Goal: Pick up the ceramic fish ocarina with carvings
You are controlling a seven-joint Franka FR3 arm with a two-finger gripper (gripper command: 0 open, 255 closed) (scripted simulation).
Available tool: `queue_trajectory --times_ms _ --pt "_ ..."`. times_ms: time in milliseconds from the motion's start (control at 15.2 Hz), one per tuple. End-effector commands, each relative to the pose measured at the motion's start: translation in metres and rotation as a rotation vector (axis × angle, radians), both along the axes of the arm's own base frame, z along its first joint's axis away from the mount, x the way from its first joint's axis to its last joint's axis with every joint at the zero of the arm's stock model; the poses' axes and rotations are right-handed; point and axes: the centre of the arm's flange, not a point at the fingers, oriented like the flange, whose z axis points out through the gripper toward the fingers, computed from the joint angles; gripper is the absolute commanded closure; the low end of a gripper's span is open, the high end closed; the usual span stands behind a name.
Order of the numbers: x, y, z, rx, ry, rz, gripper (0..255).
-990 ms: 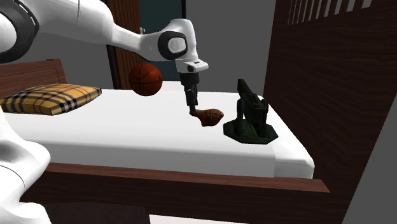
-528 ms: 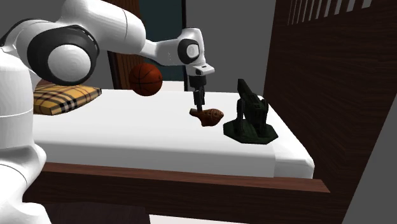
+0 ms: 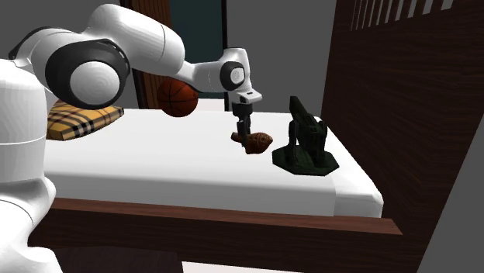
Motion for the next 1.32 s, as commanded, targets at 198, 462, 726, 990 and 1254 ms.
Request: queue_trajectory --times_ms 198,462,726,990,1254 --pt "-0.001 -0.001 -0.003 0.001 0.0 0.0 255" --pt "-0.001 0.0 -0.003 0.0 0.0 0.0 255" --pt "0.0 0.0 0.002 0.001 0.0 0.0 255" --pt "0.0 0.0 0.023 0.001 0.0 0.0 255" --pt "0.0 0.0 0.044 0.001 0.0 0.0 255"
